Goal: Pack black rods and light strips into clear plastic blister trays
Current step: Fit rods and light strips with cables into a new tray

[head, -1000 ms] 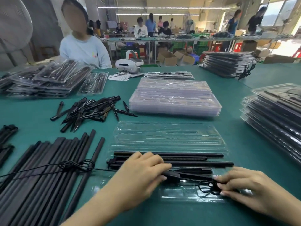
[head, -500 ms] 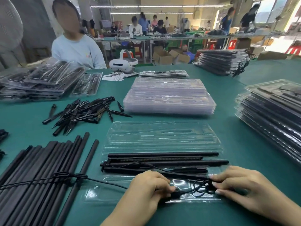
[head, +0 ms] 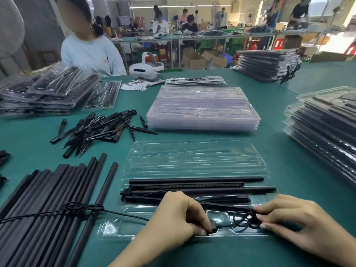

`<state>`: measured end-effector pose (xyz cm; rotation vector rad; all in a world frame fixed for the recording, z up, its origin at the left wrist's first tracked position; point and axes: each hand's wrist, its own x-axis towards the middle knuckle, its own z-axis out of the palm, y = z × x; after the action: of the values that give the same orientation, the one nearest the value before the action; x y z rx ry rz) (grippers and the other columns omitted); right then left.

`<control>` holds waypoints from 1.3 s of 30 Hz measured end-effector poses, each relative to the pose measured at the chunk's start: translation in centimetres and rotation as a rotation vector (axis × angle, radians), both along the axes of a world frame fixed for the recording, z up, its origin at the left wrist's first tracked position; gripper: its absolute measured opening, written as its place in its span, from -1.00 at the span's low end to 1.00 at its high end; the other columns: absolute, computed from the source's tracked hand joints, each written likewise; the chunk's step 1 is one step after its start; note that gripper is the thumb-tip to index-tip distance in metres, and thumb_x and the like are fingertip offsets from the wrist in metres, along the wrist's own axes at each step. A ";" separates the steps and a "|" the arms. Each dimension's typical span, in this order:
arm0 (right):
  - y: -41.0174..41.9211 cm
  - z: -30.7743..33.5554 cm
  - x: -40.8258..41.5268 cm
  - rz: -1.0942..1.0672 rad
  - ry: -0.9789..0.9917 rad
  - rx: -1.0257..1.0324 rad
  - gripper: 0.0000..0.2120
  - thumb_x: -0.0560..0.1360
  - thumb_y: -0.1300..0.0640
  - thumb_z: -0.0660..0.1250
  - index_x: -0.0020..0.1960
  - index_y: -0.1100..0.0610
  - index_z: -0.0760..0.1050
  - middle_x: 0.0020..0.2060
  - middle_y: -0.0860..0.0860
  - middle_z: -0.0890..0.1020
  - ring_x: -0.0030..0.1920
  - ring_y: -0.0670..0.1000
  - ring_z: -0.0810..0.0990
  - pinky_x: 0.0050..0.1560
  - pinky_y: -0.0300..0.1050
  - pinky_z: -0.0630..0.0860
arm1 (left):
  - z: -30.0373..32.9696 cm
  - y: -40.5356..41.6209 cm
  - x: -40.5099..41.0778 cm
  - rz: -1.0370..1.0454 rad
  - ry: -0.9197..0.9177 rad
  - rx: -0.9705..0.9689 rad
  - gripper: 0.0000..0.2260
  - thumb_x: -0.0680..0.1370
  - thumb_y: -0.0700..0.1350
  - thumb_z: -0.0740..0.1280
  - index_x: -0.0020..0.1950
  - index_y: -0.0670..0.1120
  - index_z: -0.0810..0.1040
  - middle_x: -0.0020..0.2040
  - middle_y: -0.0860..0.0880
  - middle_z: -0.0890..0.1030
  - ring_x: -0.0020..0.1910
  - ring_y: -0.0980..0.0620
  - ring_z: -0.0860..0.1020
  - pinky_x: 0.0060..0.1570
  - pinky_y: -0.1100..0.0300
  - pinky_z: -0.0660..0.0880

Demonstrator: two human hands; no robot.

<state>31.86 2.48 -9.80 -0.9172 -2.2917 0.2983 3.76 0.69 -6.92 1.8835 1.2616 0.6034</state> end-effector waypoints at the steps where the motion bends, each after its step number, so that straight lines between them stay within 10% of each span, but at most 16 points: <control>1: 0.1 0.0 0.0 0.001 0.003 0.006 -0.88 0.43 -0.03 0.43 -0.23 -0.02 0.67 -0.06 -0.27 0.66 -0.10 -0.25 0.63 -0.18 -0.30 0.56 | -0.3 -0.2 -0.1 -0.003 -0.002 0.052 -0.81 0.38 -0.34 0.47 -0.24 -0.03 0.71 -0.28 0.18 0.67 -0.27 0.35 0.57 -0.18 0.51 0.41; 6: 0.0 0.3 -0.2 -0.005 -0.028 0.053 -0.77 0.49 -0.08 0.37 -0.27 -0.01 0.65 -0.07 -0.31 0.64 -0.08 -0.29 0.61 -0.17 -0.36 0.54 | -1.3 -1.7 -1.3 -0.019 0.111 0.277 -0.67 0.53 -0.09 0.30 0.20 0.27 0.42 -0.09 0.50 0.51 0.06 0.38 0.45 0.04 0.51 0.31; 9: -0.3 0.5 -0.5 -0.024 -0.047 0.096 -0.72 0.51 -0.12 0.30 -0.26 -0.02 0.65 -0.08 -0.30 0.64 -0.09 -0.28 0.60 -0.20 -0.37 0.53 | -1.1 -1.1 -2.6 0.076 0.275 0.554 -0.71 0.50 -0.06 0.28 0.20 0.10 0.59 0.14 0.27 0.59 0.20 0.24 0.49 0.16 0.27 0.38; 12: -0.4 0.4 -0.5 -0.053 -0.050 0.125 -0.74 0.50 -0.10 0.33 -0.28 -0.03 0.65 -0.15 -0.28 0.62 -0.16 -0.23 0.61 -0.31 -0.34 0.52 | -1.0 -0.1 -3.5 0.244 0.574 0.494 -0.52 0.64 0.12 -0.11 0.55 0.04 0.07 0.54 0.16 0.05 0.53 0.18 0.01 0.48 0.20 -0.01; 16: -0.3 -0.1 -0.4 -0.074 -0.055 0.140 -0.74 0.51 -0.10 0.32 -0.27 -0.02 0.64 -0.18 -0.27 0.60 -0.20 -0.21 0.59 -0.34 -0.33 0.50 | -2.0 -1.1 -4.0 0.196 0.700 0.340 -0.53 0.58 0.09 0.00 0.29 -0.07 0.55 0.31 0.03 0.51 0.26 -0.03 0.52 0.24 0.19 0.16; 21: -0.2 -0.4 -0.3 -0.055 -0.035 0.148 -0.81 0.49 -0.05 0.37 -0.25 -0.03 0.65 -0.18 -0.23 0.61 -0.19 -0.18 0.59 -0.35 -0.32 0.49 | -2.4 -1.6 -4.2 0.184 0.738 0.356 -0.54 0.49 0.04 0.09 0.29 -0.07 0.55 0.27 0.01 0.55 0.20 -0.07 0.56 0.16 0.13 0.25; 27: -0.4 -0.7 -0.7 -0.072 -0.108 0.269 -0.77 0.51 -0.03 0.33 -0.29 -0.02 0.60 -0.19 -0.20 0.59 -0.26 -0.16 0.53 -0.40 -0.32 0.43 | -1.8 -0.9 -4.2 0.131 0.785 0.262 -0.50 0.65 0.15 -0.10 0.45 0.20 -0.36 0.46 0.24 -0.34 0.47 0.13 -0.36 0.37 0.19 -0.41; 39: -0.3 -1.3 -0.5 -0.095 -0.038 0.236 -0.73 0.49 0.08 0.37 -0.38 0.04 0.56 -0.27 -0.22 0.59 -0.31 -0.15 0.54 -0.39 -0.29 0.46 | -2.1 0.7 1.7 0.102 0.787 0.128 -0.41 0.62 0.22 -0.20 0.53 -0.02 -0.32 0.53 0.00 -0.34 0.50 0.04 -0.36 0.45 0.05 -0.39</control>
<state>31.33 2.19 -11.08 -0.9121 -2.2507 -0.0305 5.46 1.42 -9.02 2.2691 1.8430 -0.0446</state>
